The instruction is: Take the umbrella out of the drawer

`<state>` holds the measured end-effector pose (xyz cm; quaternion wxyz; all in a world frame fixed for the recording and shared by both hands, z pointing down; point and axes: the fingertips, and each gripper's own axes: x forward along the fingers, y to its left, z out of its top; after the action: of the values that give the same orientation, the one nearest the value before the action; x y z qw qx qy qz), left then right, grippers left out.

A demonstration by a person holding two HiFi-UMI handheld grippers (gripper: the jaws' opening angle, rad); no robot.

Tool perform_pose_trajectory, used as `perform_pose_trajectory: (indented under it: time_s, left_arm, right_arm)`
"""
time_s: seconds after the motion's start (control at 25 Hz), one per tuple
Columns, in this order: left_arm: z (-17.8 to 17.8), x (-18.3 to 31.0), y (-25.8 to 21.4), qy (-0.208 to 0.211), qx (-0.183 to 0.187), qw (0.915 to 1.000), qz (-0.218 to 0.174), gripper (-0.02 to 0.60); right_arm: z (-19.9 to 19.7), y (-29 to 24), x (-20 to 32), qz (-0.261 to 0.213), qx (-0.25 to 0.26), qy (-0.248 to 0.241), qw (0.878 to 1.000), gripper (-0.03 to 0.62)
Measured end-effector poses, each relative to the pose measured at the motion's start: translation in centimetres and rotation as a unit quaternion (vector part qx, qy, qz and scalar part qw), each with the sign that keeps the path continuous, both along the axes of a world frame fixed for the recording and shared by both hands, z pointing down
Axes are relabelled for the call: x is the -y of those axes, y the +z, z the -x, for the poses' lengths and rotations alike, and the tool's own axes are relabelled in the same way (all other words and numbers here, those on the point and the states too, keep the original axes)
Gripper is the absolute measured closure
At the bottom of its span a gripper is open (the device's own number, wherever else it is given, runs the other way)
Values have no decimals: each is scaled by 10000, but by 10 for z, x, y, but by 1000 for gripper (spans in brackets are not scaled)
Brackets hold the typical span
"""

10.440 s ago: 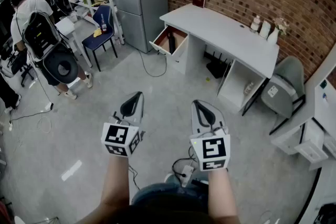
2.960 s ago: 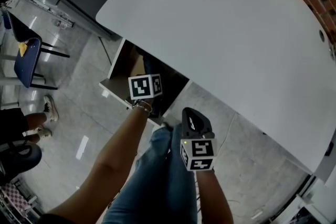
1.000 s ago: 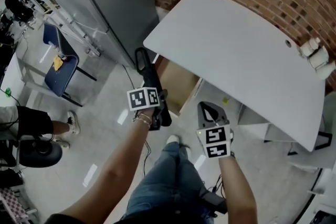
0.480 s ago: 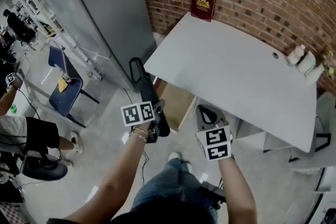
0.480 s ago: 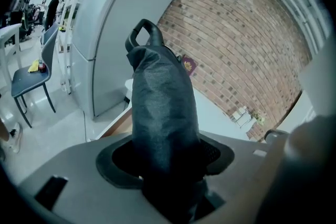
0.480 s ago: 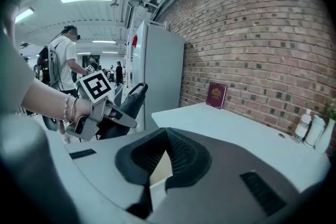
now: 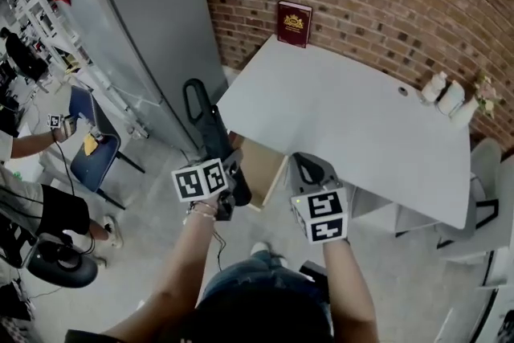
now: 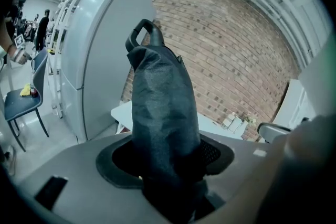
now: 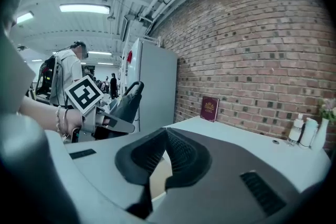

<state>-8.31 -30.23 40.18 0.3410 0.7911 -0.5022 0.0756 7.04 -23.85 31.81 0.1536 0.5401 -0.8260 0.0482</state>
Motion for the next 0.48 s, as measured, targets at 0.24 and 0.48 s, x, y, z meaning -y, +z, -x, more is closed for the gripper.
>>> perform_pose_trajectory:
  time_s: [0.24,0.48]
  left_arm:
    - [1,-2,-36,-46,104,9987,-502,321]
    - [0,-14,-68,145,548,9896,-1322,321]
  right_arm:
    - [-10,-33,-2,-400,228,201,9987,602]
    - [-13,-76,-12,-1416,92,272,9895,602]
